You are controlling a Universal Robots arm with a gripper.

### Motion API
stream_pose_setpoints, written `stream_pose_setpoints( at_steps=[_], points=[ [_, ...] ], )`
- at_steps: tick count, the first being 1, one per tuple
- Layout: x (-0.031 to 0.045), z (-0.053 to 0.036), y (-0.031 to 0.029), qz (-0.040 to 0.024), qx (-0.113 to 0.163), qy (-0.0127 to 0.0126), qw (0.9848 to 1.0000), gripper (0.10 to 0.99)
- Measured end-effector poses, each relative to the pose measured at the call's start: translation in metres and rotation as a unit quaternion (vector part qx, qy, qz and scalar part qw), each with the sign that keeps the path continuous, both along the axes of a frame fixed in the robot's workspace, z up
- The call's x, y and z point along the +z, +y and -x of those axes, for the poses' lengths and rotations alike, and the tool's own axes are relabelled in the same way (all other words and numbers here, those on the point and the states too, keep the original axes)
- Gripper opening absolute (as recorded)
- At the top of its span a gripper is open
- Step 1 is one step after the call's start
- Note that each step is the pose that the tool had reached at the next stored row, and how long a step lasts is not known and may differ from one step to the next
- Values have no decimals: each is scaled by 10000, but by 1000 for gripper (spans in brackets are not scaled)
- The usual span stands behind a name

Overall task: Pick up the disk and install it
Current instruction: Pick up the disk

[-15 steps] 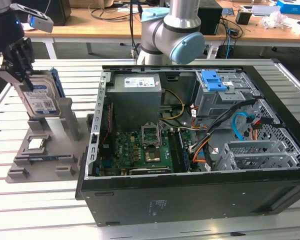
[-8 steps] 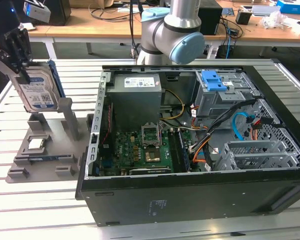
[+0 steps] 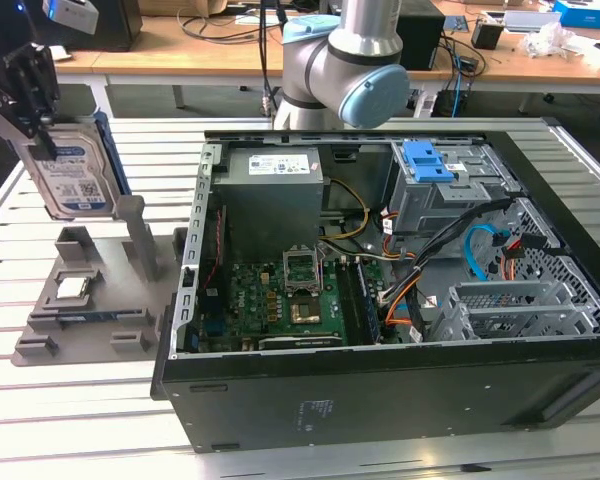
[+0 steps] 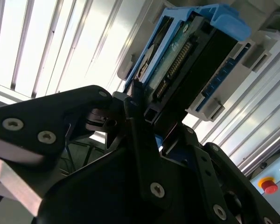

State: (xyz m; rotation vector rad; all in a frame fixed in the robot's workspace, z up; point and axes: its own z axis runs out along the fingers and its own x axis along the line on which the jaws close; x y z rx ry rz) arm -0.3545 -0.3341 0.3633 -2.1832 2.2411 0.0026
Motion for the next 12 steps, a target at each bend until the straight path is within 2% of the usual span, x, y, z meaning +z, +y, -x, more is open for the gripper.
stream_pose_setpoints(
  at_steps=[3, 12],
  points=[
    [35, 0, 2, 0, 0, 0, 10000, 365],
    [210, 0, 8, 0, 0, 0, 10000, 365]
  ],
)
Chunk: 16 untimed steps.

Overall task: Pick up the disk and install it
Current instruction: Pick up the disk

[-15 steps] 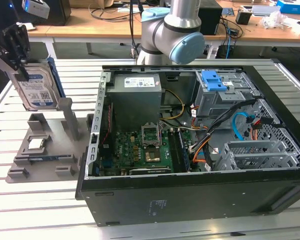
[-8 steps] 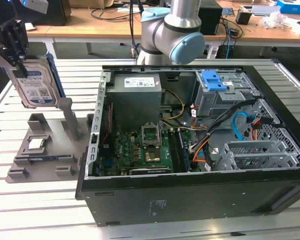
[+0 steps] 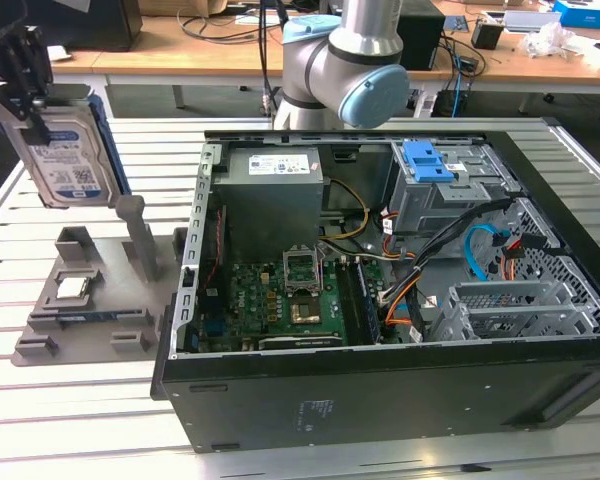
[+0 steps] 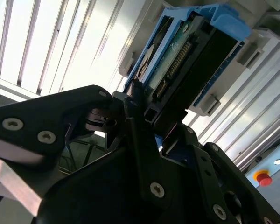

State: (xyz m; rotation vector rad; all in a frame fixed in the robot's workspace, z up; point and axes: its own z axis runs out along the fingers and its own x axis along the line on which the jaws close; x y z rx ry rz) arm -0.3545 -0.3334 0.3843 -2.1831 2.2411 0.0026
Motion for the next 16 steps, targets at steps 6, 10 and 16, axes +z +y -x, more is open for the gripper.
stream_pose_setpoints(
  at_steps=[6, 10, 16],
  points=[
    [94, 0, 3, 0, 0, 0, 10000, 365],
    [156, 0, 6, 0, 0, 0, 10000, 365],
    [281, 0, 10, 0, 0, 0, 10000, 365]
  ],
)
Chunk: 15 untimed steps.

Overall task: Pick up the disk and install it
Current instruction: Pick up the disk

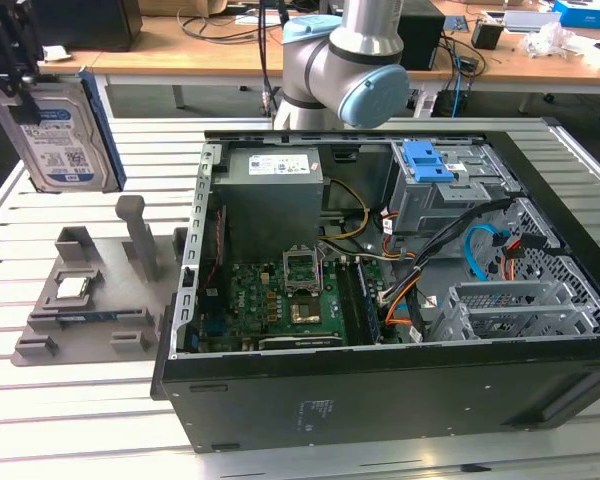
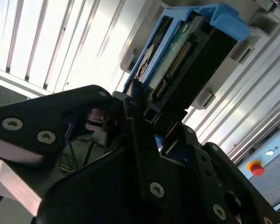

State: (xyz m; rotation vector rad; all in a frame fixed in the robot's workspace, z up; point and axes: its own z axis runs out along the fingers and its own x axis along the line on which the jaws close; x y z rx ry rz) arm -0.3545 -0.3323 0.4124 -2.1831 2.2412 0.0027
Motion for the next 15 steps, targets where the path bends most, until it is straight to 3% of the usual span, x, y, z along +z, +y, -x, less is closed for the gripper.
stream_pose_setpoints(
  at_steps=[15],
  points=[
    [305, 0, 12, 0, 0, 0, 10000, 365]
  ],
)
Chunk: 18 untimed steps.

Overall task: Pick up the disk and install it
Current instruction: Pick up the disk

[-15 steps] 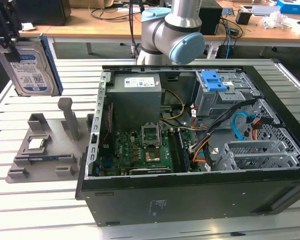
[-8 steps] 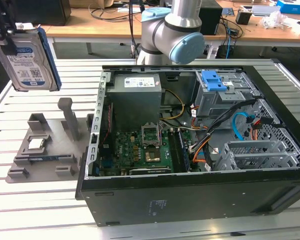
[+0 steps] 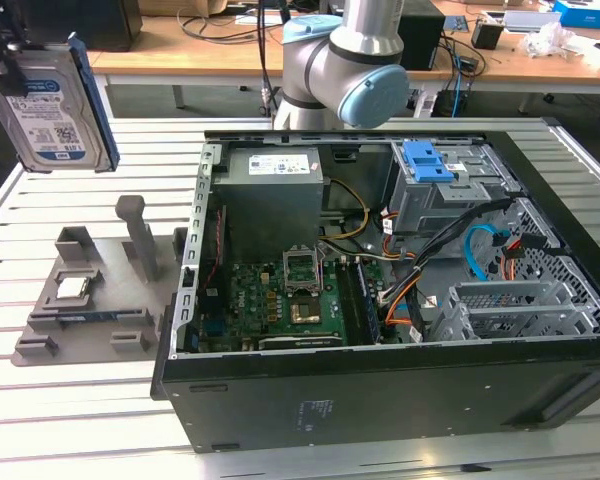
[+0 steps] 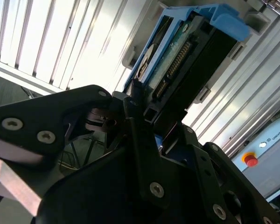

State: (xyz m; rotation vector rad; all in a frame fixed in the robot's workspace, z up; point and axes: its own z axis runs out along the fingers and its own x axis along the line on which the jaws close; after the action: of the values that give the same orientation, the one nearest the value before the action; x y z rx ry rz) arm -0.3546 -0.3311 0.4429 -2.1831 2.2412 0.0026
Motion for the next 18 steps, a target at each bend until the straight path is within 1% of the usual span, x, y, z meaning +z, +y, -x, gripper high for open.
stream_pose_setpoints(
  at_steps=[3, 5, 13, 18],
  points=[
    [48, 0, 1, 0, 0, 0, 10000, 365],
    [96, 0, 4, 1, 0, 0, 10000, 365],
    [332, 0, 21, 16, 1, 0, 10000, 365],
    [461, 0, 25, 19, 0, 0, 10000, 365]
  ],
)
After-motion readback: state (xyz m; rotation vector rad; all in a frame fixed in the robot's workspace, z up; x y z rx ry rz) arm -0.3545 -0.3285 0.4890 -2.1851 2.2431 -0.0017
